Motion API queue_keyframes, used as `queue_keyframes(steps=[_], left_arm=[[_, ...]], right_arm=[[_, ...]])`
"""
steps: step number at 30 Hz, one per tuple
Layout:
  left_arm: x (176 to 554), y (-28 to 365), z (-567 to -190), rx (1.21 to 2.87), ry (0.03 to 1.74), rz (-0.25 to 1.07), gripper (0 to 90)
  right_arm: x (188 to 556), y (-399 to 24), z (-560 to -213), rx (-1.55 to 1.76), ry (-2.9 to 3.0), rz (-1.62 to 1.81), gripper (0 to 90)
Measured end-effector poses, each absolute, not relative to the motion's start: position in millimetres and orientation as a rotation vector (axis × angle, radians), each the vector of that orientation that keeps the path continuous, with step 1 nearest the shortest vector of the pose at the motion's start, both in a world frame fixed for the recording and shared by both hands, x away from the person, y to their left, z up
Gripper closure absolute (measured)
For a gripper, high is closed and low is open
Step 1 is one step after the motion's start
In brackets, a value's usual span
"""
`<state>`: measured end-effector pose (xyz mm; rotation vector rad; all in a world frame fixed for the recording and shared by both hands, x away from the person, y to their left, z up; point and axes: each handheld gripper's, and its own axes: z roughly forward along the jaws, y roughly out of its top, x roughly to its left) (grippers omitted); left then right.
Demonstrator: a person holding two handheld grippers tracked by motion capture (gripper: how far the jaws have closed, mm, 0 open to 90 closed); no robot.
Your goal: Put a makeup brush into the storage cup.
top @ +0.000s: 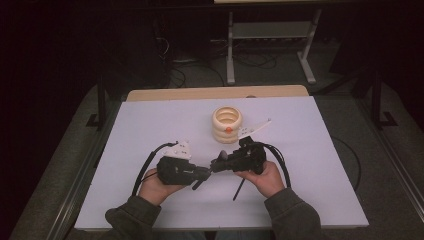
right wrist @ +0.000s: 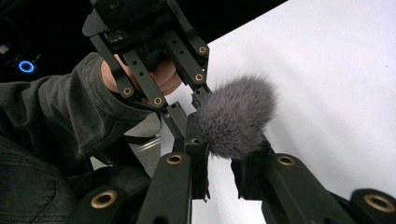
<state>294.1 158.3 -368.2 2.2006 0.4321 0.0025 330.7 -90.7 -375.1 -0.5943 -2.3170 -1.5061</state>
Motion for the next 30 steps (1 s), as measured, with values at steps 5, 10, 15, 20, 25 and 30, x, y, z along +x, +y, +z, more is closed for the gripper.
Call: queue_keyframes(steps=[5, 10, 15, 20, 25, 30], left_arm=[[294.1, 163.4, -368.9, 2.190, 0.477, 0.012, 66.8], [292.5, 169.6, -373.1, 2.212, 0.486, 0.028, 63.0], [290.8, 173.9, -376.1, 2.218, 0.502, 0.039, 61.8], [287.7, 181.9, -380.5, 2.209, 0.532, 0.047, 57.6], [286.4, 187.8, -384.2, 2.193, 0.549, 0.055, 56.8], [285.1, 192.7, -383.8, 2.197, 0.559, 0.068, 57.0]], right_arm=[[330.2, -93.7, -371.1, -0.609, -2.361, -1.469, 76.6], [333.3, -102.3, -369.2, -0.647, -2.410, -1.438, 76.7], [337.9, -110.1, -363.6, -0.680, -2.455, -1.421, 76.7], [346.0, -117.0, -349.1, -0.704, -2.512, -1.425, 76.6], [354.5, -119.7, -335.8, -0.728, -2.551, -1.408, 76.6], [363.1, -120.3, -321.9, -0.749, -2.585, -1.402, 76.6]])
